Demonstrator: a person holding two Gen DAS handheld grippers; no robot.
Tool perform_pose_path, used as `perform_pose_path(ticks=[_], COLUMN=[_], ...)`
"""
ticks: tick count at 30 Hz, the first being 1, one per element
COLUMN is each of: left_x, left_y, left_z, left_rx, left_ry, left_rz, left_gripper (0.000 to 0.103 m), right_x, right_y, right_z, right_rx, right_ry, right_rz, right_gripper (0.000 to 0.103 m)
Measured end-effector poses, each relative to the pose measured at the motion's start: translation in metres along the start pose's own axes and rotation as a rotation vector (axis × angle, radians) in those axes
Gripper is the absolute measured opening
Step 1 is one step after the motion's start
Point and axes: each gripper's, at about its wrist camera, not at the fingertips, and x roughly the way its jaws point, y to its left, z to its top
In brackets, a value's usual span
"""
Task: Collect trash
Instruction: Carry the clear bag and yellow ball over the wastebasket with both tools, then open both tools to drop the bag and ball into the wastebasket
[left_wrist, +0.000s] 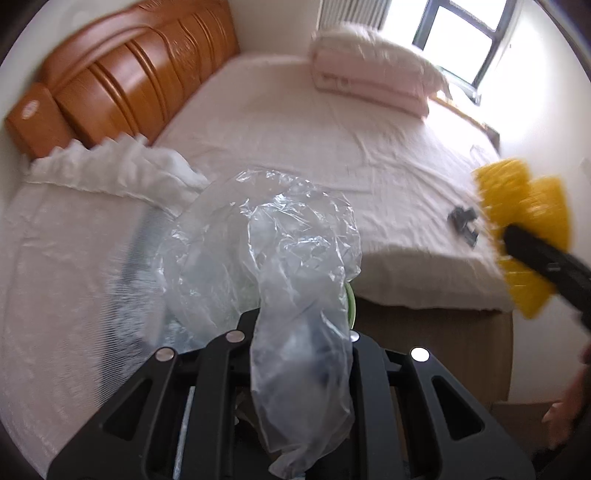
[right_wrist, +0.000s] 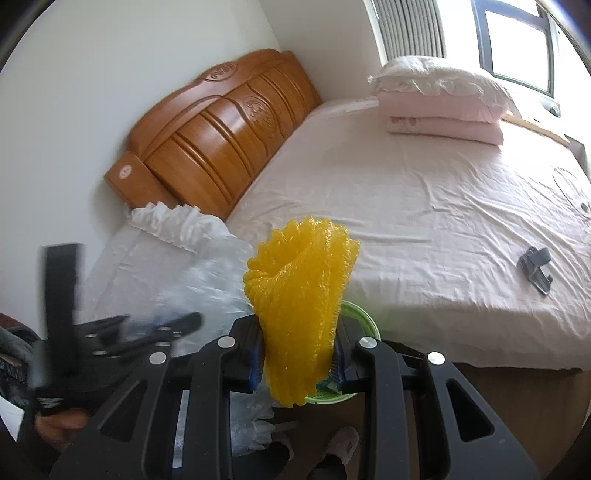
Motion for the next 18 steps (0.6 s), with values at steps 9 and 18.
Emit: perform_pose_path(ticks=[9, 18], left_x=[0.080, 0.070], left_y=[-0.015, -0.026], left_z=[0.004, -0.002], left_rx=[0.024, 0.052], left_ry=[0.126, 0.085], left_rz=[-0.028, -0.040], left_gripper=[0.016, 0.085], right_x=[0.012, 0.018], right_y=[-0.022, -0.026], right_z=[-0.014, -0.022], right_rx=[0.041, 0.044], right_ry=[0.059, 0.081], right_rz=[-0.049, -0.060], right_gripper=[0.029, 0.031])
